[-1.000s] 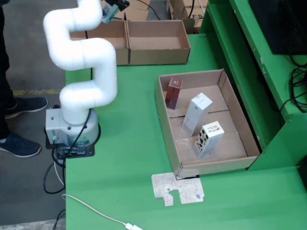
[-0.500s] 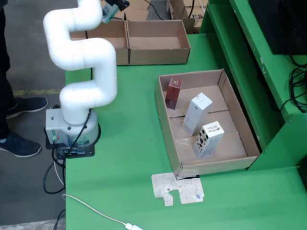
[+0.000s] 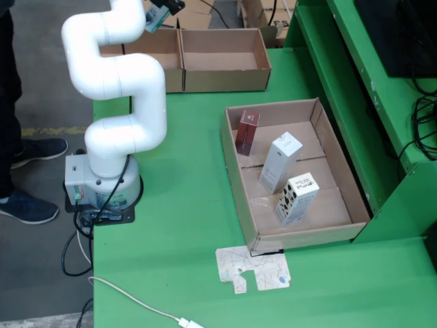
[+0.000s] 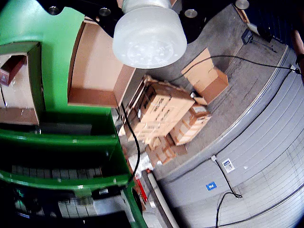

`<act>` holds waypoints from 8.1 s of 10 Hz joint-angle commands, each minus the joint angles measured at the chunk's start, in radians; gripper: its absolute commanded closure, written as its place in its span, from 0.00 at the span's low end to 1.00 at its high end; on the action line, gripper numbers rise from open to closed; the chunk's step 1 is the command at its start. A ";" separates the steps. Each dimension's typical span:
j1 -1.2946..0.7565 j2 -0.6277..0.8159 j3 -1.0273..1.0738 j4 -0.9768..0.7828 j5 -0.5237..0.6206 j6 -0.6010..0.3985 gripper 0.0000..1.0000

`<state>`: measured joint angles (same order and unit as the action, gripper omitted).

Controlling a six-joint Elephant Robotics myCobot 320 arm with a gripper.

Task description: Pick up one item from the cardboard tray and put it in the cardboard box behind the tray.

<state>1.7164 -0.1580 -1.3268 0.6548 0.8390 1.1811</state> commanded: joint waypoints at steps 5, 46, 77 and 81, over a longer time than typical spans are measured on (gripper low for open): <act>0.079 0.054 -0.313 0.428 -0.168 -0.076 1.00; 0.217 0.138 -0.704 0.690 -0.323 -0.010 0.30; 0.047 0.399 -0.619 0.504 -0.225 -0.250 0.00; -0.018 0.493 -0.640 0.483 -0.190 -0.312 0.00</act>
<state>1.7471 0.2545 -1.9787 1.1474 0.6426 0.9081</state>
